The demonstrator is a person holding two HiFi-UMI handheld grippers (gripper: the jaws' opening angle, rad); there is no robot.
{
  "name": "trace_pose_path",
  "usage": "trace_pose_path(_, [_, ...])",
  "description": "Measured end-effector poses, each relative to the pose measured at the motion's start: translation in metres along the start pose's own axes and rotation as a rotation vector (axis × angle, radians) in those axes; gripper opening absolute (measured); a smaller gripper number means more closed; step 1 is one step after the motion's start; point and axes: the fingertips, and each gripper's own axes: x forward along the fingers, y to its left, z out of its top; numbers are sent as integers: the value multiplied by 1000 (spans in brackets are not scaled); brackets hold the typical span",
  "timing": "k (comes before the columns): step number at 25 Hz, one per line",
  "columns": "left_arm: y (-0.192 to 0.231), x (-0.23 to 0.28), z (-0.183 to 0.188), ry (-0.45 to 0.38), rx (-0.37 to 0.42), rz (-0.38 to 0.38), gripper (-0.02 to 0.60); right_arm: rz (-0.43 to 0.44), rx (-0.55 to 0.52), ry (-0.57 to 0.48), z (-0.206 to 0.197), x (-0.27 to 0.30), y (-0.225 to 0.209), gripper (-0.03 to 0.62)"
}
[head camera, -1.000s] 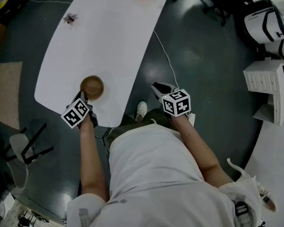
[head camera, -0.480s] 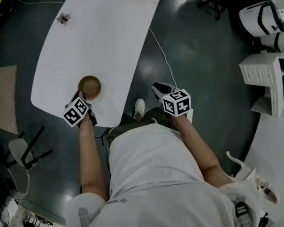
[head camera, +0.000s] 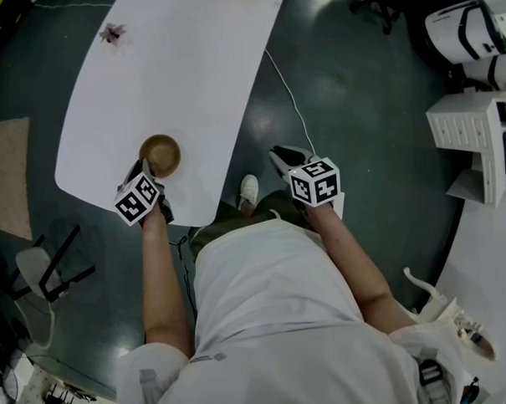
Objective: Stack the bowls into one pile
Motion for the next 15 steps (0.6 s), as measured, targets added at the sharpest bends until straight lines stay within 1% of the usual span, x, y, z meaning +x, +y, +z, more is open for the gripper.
trace_pose_path(7, [1,-5,0,9,6,9,113,14,-7,-10,5,0,3,61])
trace_pose_path(15, [-5,-21,2,0,24,-7,115,56,-35,-39,22,7,16,61])
